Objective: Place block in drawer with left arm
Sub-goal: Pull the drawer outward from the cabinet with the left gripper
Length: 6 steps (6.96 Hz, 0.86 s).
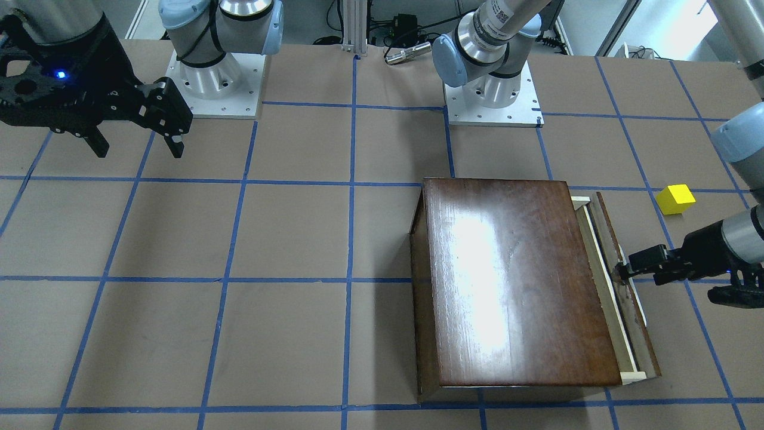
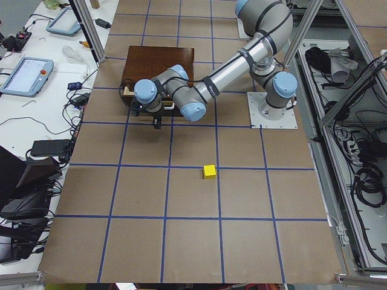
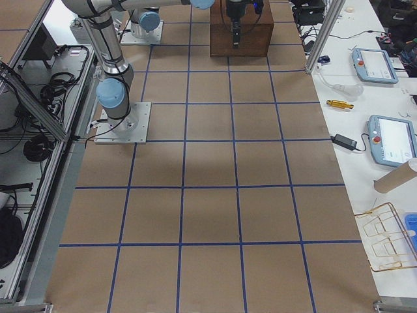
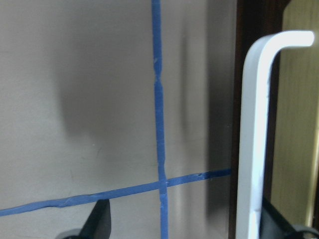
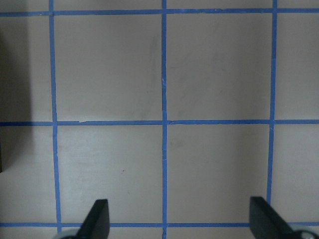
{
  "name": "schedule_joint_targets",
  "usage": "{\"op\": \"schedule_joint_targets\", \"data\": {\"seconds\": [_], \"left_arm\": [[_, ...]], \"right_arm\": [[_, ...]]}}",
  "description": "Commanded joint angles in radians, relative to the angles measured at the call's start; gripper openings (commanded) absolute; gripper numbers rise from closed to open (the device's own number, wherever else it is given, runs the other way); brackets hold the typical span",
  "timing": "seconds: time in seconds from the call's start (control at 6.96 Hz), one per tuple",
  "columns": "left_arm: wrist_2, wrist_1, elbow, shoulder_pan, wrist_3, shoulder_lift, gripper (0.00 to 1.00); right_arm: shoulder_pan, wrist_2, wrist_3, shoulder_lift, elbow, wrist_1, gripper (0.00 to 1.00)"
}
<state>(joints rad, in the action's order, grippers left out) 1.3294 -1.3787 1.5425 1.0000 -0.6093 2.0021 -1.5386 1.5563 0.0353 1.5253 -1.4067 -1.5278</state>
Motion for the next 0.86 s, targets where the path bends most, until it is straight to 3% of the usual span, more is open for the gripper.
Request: {"op": "schedule_joint_targets", "data": {"seconds": [0.0,0.72], "left_arm": [[0.001,0.0,-0.001,-0.021,-0.024,0.001,1.0],[0.0,-0.002,-0.001,-0.061,-0.039,0.001,1.0]], "right_arm": [[0.002,-0.001,0.0,-0.001,0.0,0.0,1.0],[0.002,-0.001,0.0,0.001,0.0,0.0,1.0]]}}
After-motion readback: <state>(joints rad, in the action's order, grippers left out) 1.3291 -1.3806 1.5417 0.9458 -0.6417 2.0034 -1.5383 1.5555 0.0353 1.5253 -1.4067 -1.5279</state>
